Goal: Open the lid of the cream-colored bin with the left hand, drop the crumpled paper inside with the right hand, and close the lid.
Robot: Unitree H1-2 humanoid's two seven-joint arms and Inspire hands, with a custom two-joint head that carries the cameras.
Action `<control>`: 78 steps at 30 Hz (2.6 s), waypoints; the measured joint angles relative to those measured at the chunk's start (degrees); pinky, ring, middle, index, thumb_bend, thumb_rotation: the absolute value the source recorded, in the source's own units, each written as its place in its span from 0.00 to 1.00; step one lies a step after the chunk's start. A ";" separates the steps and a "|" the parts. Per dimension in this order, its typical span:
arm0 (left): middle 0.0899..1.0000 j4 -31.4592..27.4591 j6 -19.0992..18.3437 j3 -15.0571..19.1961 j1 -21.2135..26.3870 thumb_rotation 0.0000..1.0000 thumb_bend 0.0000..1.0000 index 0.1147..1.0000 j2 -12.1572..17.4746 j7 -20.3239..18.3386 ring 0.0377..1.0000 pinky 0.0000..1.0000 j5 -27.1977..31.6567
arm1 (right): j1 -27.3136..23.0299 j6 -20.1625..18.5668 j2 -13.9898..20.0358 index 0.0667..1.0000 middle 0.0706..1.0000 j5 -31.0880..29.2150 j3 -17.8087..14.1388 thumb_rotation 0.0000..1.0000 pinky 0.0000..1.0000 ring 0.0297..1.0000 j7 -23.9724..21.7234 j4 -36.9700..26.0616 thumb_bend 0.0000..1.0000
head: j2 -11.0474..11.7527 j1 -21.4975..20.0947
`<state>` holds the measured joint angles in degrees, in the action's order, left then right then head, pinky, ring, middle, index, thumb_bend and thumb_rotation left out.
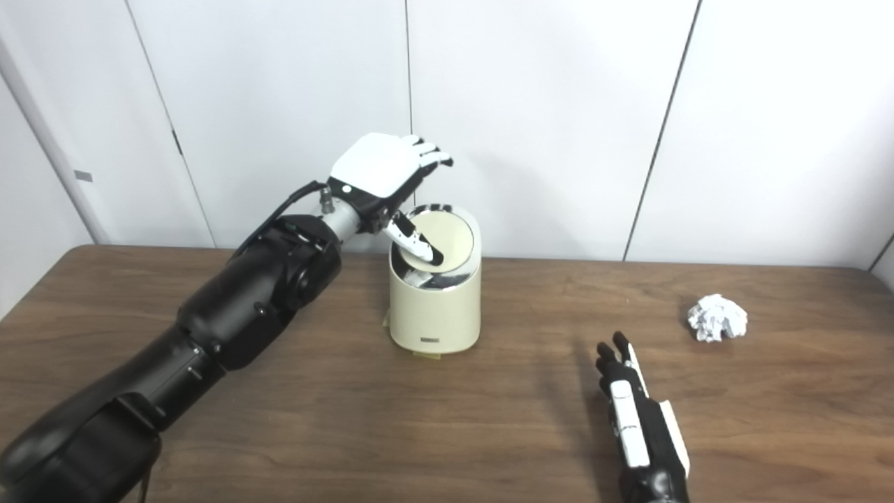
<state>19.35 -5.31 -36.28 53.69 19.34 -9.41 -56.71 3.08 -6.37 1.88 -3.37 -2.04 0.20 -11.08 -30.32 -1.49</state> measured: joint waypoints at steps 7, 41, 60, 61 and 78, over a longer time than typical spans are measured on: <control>0.88 -4.52 -1.07 4.90 -2.96 0.13 0.89 0.88 -0.45 -5.33 0.90 0.82 3.34 | -0.13 -0.01 -0.05 1.00 0.95 -0.11 -0.05 0.95 0.98 0.96 -0.04 0.00 0.54 | -0.18 -0.09; 0.90 -40.88 -14.76 44.17 -46.56 0.76 0.40 0.93 -11.30 -2.27 0.90 0.89 50.55 | -0.63 -0.34 1.24 0.97 0.95 -3.27 -2.68 0.87 0.99 0.96 -0.47 -0.03 0.56 | -2.02 -0.18; 0.96 -35.32 -9.40 42.59 -56.66 0.75 0.49 0.98 -15.85 2.13 0.95 0.96 58.59 | -6.39 -4.85 6.17 0.93 0.92 -3.03 -11.38 0.40 0.85 0.90 2.89 -5.38 0.65 | -3.08 -12.02; 0.96 -35.32 -9.25 42.70 -56.64 0.76 0.51 0.98 -15.57 2.15 0.95 0.97 58.76 | -7.16 -5.11 6.51 0.91 0.91 -2.33 -12.28 0.38 0.81 0.88 3.79 -5.39 0.69 | -3.08 -14.39; 0.92 -36.09 -11.38 45.86 -56.24 0.76 0.41 0.98 -12.21 2.80 0.93 0.94 65.43 | -15.96 -11.29 19.64 0.89 0.90 28.27 -8.32 0.15 0.83 0.88 8.49 1.37 0.85 | -1.76 -25.31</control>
<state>-16.75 -16.69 9.58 -2.55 7.13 -6.60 8.72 -12.88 -17.66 21.52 24.90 -10.36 8.69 -9.71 -32.08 -26.81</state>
